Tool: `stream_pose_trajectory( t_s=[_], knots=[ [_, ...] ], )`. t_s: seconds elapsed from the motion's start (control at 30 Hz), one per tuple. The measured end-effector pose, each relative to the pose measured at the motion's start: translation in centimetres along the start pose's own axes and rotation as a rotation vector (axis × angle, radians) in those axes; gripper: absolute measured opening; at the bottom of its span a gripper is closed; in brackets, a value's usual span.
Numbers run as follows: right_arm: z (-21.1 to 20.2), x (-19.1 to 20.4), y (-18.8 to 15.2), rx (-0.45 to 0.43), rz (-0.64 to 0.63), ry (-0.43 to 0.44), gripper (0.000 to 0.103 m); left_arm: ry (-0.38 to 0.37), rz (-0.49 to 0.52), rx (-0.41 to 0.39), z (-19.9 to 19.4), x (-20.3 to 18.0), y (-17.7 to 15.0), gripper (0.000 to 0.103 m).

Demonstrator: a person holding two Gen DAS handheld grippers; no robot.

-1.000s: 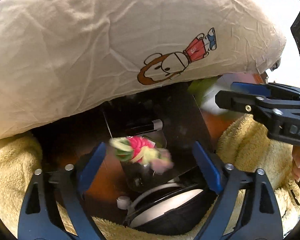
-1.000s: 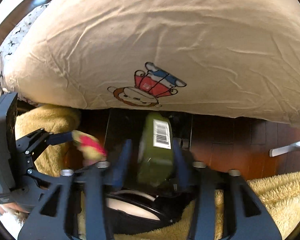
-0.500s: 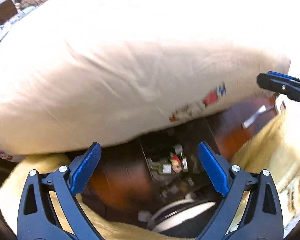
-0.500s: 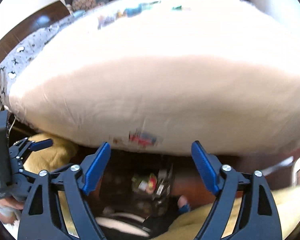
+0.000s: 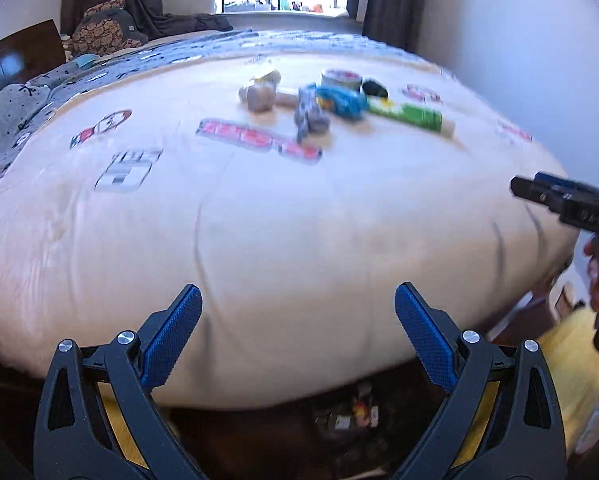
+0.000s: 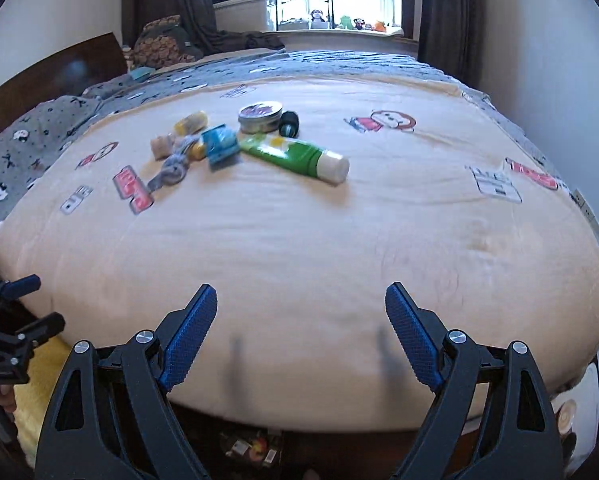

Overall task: Collect trash
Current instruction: 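Grasp the grey rope toy with the left tool while the right tool grasps the daisy tube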

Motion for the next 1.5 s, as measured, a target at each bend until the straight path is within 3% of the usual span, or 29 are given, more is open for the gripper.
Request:
stream_pose_trajectory(
  t_s=[0.23, 0.37, 0.63, 0.87, 0.97, 1.03, 1.07, 1.23, 1.5],
  knots=[
    [4.8, 0.5, 5.0, 0.007, -0.039, -0.027, 0.087, 0.014, -0.015, -0.01, 3.4, 1.4, 4.9, 0.091],
    [9.2, 0.3, 6.7, 0.081, -0.05, -0.05, 0.087, 0.02, -0.001, 0.007, 6.1, 1.5, 7.3, 0.091],
    [12.7, 1.6, 9.0, 0.096, -0.116, -0.067, 0.087, 0.01, -0.018, 0.029, 10.7, 2.5, 11.4, 0.081],
    [14.8, 2.7, 9.8, 0.128, -0.131, -0.041, 0.087, 0.0, -0.012, 0.063, 13.7, 2.6, 13.4, 0.068],
    [15.3, 2.9, 9.7, 0.15, -0.129, -0.027, 0.086, 0.012, -0.008, 0.075, 14.6, 2.8, 13.7, 0.057],
    [15.3, 3.1, 9.6, 0.169, -0.122, 0.007, 0.073, 0.008, 0.002, 0.075, 14.7, 2.8, 13.7, 0.047],
    [15.1, 3.1, 9.6, 0.171, -0.127, 0.005, 0.069, -0.002, 0.0, 0.077, 14.6, 2.8, 13.8, 0.036],
    [13.6, 3.4, 8.8, 0.181, -0.162, -0.002, 0.041, -0.016, -0.008, 0.076, 13.9, 2.9, 13.2, 0.028],
    [9.3, 3.6, 4.9, 0.167, -0.175, 0.061, 0.037, -0.05, 0.027, 0.053, 10.7, 0.8, 10.1, 0.025]
  ],
)
Point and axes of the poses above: each gripper's, at about its wrist camera, not at the fingertips, and z roughly the way its jaws point, x to its left, y to its top, the point moved 7 cm from there along z, roughly the way its jaws point, and after that the axes turned 15 degrees about z, right-handed, at the moved point
